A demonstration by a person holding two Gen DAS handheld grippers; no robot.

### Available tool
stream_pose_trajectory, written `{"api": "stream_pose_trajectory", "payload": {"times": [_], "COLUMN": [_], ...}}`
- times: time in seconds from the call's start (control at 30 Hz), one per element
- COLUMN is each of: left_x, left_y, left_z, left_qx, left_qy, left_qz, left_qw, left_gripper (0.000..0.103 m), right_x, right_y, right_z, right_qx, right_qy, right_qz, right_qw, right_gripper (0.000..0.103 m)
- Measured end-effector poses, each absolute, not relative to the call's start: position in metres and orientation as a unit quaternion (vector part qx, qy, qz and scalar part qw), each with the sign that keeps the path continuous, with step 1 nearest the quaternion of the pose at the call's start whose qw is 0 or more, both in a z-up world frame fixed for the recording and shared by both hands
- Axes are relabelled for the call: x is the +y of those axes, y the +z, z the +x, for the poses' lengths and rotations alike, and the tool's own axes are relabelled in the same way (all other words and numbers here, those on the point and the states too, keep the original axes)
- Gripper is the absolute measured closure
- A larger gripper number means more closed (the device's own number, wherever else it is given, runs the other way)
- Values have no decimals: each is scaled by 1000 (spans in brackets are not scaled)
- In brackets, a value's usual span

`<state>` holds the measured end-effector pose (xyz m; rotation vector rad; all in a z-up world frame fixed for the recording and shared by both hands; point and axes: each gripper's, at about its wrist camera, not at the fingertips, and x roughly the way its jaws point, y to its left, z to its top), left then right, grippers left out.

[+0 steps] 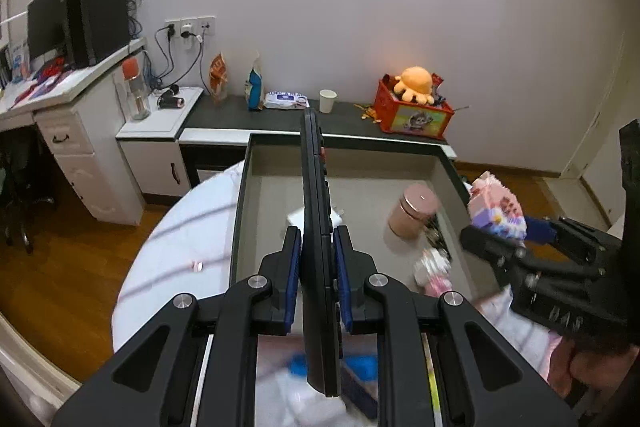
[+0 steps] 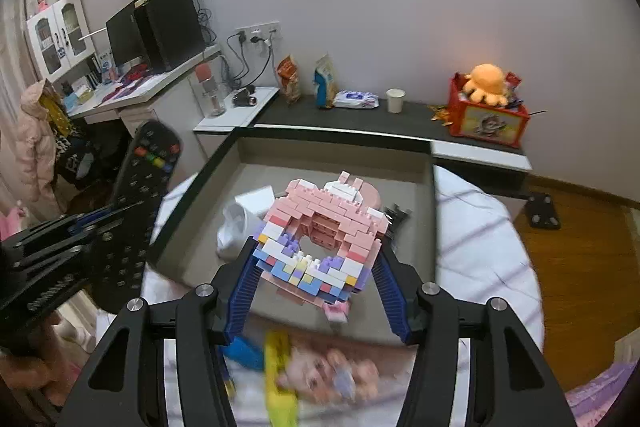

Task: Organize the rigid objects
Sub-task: 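Lower the remote into the box with the left gripper while the right gripper places the donut there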

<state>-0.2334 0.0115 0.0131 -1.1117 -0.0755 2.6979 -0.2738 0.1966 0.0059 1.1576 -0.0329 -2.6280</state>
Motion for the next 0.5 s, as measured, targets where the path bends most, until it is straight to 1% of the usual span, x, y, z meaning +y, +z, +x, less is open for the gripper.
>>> {"api": "stream_pose_trajectory", "payload": {"times": [0.23, 0.3, 0.43, 0.47, 0.5], "left_x": [27, 30, 32, 32, 31], "left_y": [-22, -31, -39, -38, -36], "left_z": [-291, -297, -299, -298, -299], "left_qx": [-12, -9, 0, 5, 7], "left_qy": [901, 897, 896, 898, 899], "left_qz": [-420, -429, -432, -430, -429], "left_qw": [111, 111, 102, 95, 92], "left_gripper": [87, 87, 85, 84, 74], "right_x": [182, 180, 180, 179, 179], "right_y": [-31, -44, -52, -53, -52], "right_z": [-321, -328, -330, -330, -329], "right_qx": [-12, -10, -5, -2, 1], "right_qy": [-885, -879, -876, -877, -877], "right_qz": [444, 457, 464, 464, 464], "right_qw": [137, 135, 127, 125, 122], "right_gripper": [47, 46, 46, 46, 42]}}
